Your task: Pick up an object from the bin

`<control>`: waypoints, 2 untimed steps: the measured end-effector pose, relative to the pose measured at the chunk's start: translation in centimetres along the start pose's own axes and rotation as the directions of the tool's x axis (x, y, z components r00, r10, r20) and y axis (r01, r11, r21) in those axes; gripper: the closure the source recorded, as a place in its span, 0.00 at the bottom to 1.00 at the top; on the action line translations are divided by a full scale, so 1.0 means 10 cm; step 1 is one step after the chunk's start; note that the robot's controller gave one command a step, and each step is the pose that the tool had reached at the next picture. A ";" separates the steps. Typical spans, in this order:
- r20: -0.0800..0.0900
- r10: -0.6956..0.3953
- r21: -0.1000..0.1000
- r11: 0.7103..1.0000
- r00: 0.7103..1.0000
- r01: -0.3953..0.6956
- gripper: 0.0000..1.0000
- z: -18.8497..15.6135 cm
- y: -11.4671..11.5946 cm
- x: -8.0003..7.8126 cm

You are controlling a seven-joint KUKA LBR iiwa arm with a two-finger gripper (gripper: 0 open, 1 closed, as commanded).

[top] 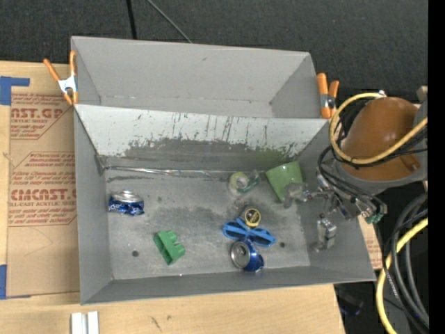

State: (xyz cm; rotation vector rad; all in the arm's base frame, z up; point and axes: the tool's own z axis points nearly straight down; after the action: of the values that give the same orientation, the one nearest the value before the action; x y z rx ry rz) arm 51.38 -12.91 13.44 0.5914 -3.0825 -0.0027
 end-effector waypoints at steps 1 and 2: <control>0.001 -0.129 -0.004 0.992 0.992 0.129 0.00 0.48 1.02 -0.20; 0.003 -0.096 0.001 0.995 0.995 0.096 0.00 0.66 1.00 -0.26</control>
Offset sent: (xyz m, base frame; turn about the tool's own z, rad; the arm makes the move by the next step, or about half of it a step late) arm -0.0184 0.0962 -0.0456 -0.1218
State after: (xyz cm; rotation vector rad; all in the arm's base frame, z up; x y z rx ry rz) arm 50.04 -2.67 6.90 0.7396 -3.0537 -0.0028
